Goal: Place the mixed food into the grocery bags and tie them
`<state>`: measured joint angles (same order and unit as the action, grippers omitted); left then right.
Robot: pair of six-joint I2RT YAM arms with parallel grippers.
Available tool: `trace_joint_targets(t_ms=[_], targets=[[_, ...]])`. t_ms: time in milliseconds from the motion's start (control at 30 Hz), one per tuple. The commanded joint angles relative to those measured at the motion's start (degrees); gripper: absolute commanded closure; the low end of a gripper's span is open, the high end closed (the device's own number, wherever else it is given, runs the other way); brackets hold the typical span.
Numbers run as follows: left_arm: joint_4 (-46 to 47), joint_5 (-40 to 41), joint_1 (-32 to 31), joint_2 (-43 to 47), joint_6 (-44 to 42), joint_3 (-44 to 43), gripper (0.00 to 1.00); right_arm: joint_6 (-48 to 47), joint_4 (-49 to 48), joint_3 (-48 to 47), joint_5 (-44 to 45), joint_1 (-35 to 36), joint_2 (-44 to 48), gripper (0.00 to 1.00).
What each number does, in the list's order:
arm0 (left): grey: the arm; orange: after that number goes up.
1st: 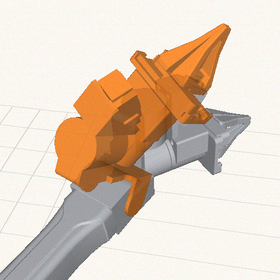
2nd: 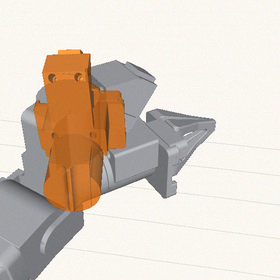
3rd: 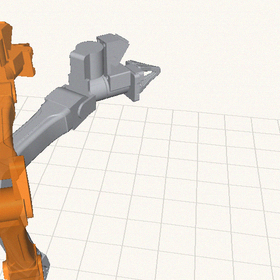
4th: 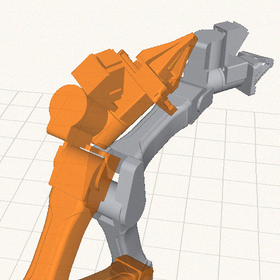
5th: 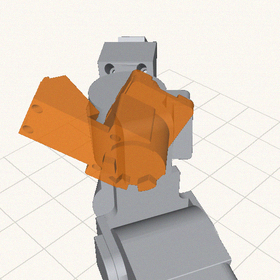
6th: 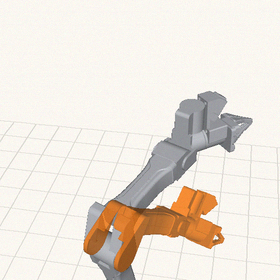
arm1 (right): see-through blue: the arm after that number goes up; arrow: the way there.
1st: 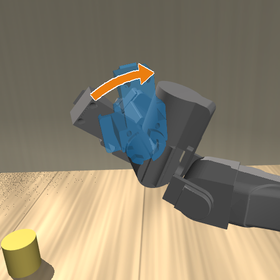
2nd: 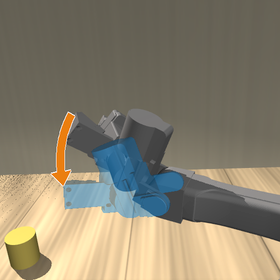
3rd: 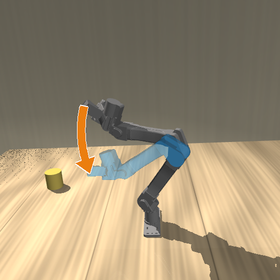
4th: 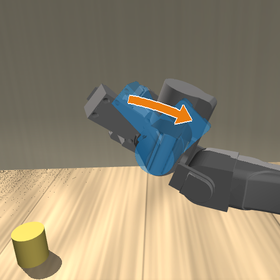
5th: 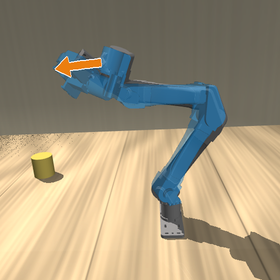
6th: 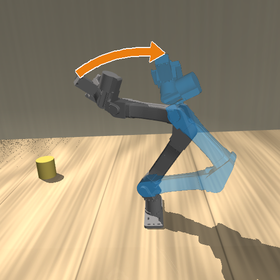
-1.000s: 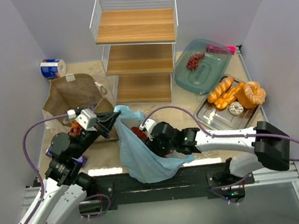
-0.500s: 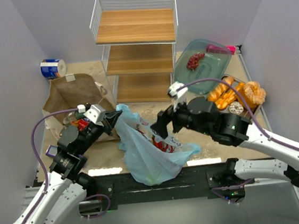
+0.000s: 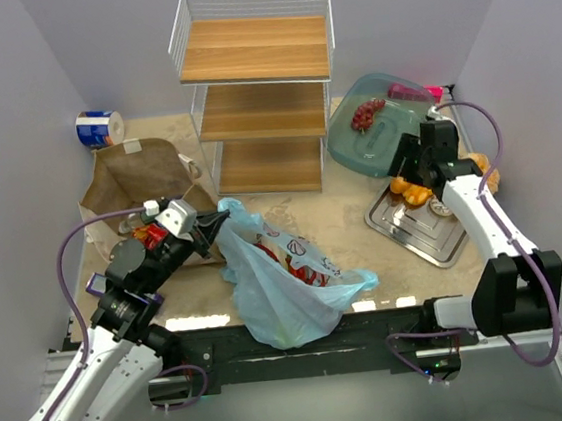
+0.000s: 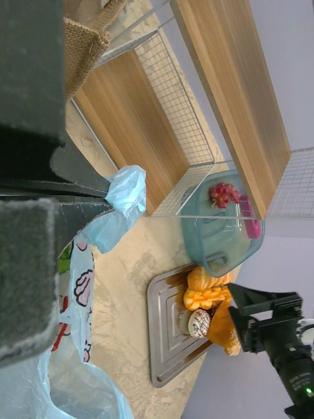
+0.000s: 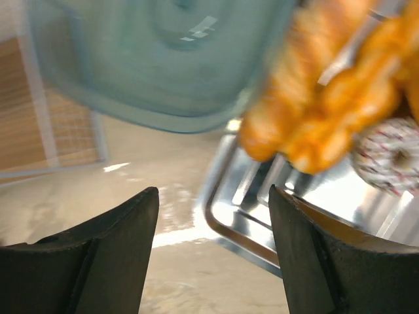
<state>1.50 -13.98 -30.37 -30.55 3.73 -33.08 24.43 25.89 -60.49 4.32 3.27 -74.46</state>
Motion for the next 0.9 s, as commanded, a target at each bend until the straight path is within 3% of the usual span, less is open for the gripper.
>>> trace_joint_targets(t_ms=[0, 167, 533, 867], targets=[[0.8, 0.3, 0.4, 0.9, 0.3, 0.1, 1.00, -0.6, -0.2, 3.4, 7.4, -6.0, 2.6, 0.33], [0.1, 0.4, 0.5, 0.2, 1.0, -0.5, 1.00, -1.9, -2.5, 7.7, 5.3, -13.3, 0.7, 0.37], [-0.4, -0.9, 0.4, -0.7, 2.1, -0.8, 1.00, -8.5, -3.2, 4.7, 16.7, -15.1, -13.7, 0.52], [-0.4, -1.1, 0.4, -0.9, 2.2, -0.7, 1.00, -11.5, -7.6, 5.3, 13.7, -15.4, -16.0, 0.54]])
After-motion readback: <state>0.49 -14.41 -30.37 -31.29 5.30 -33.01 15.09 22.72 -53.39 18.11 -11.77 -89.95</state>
